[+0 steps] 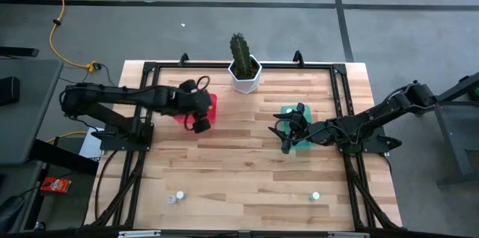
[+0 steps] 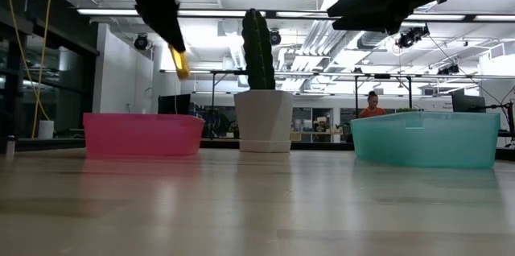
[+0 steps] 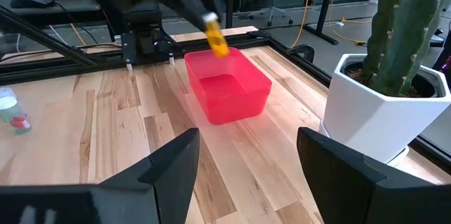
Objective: Pick and place medicine bottles into bin by pill shape (circle, oval)
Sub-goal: Put the orange tablet bottle into the red bin
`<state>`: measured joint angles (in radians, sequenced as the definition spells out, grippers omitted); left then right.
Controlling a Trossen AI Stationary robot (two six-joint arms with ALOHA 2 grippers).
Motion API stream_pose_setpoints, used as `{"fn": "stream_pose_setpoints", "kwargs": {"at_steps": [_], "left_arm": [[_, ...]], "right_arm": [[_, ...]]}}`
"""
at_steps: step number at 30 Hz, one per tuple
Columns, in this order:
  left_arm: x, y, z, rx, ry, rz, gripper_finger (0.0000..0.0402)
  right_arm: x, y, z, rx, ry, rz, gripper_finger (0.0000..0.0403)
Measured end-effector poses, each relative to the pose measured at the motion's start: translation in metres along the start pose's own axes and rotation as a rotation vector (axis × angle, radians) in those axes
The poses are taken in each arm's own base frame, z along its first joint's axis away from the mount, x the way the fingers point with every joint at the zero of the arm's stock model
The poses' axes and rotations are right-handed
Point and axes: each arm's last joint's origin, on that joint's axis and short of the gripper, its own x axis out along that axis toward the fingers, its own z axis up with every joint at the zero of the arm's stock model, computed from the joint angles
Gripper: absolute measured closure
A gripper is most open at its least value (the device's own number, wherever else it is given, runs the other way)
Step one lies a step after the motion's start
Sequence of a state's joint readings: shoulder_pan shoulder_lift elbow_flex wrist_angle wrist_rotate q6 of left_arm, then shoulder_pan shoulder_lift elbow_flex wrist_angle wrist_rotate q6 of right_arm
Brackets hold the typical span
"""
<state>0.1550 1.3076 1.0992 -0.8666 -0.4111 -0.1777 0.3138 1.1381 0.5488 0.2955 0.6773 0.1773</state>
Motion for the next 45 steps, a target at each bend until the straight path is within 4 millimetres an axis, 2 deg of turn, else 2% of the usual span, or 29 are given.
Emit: {"fn": "stream_pose_setpoints", "kwargs": {"at_steps": [6, 11, 16, 20, 26, 39, 45], "left_arm": [[0.048, 0.033, 0.005, -0.050, 0.152, 0.085, 0.0287], [0.087, 0.058, -0.001, -0.135, 0.304, 0.007, 0.0287], [0.121, 0.065, -0.009, -0.172, 0.423, -0.028, 0.0287], [0.138, 0.062, -0.014, -0.179, 0.486, -0.068, 0.0287], [0.144, 0.059, -0.011, -0.180, 0.453, -0.085, 0.0287], [0.140, 0.056, -0.011, -0.153, 0.451, -0.098, 0.0277], [0.129, 0.059, -0.009, -0.140, 0.424, -0.093, 0.0258]], "right_arm": [[0.000, 0.000, 0.000, -0.002, -0.002, -0.011, 0.0171], [0.000, 0.000, 0.000, -0.002, -0.002, -0.011, 0.0171], [0.000, 0.000, -0.001, -0.008, 0.004, -0.012, 0.0171], [0.000, 0.000, -0.001, -0.008, 0.005, -0.012, 0.0171], [0.000, 0.000, -0.001, -0.009, 0.006, -0.013, 0.0171], [0.000, -0.001, -0.001, -0.010, 0.011, -0.014, 0.0171], [0.000, -0.001, -0.002, -0.012, 0.013, -0.014, 0.0171]]}}
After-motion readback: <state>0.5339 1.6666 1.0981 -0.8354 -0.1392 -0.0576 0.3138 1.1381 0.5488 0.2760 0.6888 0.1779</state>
